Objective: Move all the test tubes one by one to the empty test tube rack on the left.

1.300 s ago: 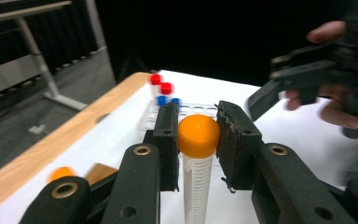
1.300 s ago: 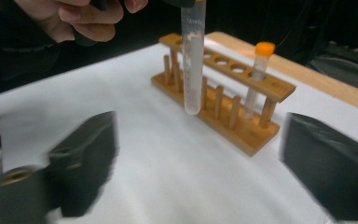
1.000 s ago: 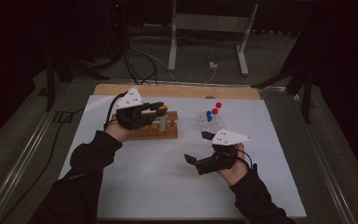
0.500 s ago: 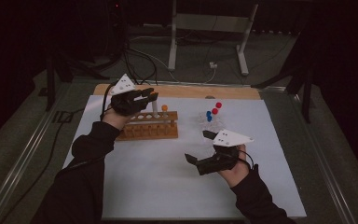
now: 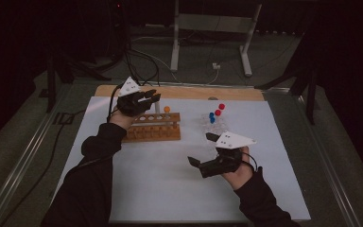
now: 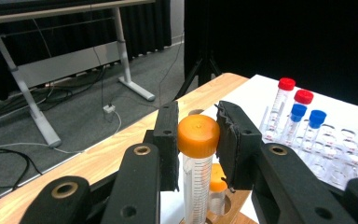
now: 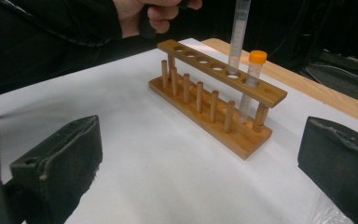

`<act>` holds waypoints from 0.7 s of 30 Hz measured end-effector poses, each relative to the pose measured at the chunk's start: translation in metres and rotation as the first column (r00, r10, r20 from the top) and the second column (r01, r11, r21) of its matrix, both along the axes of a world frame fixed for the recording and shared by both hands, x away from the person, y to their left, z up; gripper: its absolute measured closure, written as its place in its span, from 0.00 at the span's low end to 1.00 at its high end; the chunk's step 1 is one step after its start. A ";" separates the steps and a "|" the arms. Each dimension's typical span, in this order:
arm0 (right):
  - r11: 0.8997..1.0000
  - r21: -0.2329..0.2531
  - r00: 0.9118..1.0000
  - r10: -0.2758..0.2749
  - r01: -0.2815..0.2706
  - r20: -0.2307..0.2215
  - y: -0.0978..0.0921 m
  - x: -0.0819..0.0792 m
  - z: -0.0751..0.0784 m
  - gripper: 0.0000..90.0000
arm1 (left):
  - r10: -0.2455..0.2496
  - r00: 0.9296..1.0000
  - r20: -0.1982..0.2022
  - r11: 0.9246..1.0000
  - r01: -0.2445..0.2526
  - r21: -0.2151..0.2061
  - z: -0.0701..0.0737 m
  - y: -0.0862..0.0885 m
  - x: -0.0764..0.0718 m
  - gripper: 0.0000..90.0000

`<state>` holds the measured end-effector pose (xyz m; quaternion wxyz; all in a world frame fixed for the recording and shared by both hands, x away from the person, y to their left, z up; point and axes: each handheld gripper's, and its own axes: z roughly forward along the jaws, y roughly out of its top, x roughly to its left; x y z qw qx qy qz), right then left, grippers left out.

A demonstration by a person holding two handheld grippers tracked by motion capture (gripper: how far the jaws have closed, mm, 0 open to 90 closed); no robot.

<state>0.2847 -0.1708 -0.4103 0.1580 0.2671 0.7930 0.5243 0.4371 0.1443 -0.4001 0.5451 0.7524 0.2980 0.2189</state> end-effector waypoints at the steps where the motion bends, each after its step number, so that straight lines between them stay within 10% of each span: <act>1: 1.000 -0.002 1.000 0.000 0.000 0.000 0.000 0.000 0.000 0.00 | 0.000 1.000 -0.001 1.000 0.000 -0.005 -0.002 0.000 0.000 0.80; 21: 1.000 -0.018 1.000 0.012 -0.012 -0.002 0.001 -0.001 0.001 0.00 | -0.005 0.998 -0.065 0.998 0.009 0.065 -0.045 -0.010 -0.002 0.80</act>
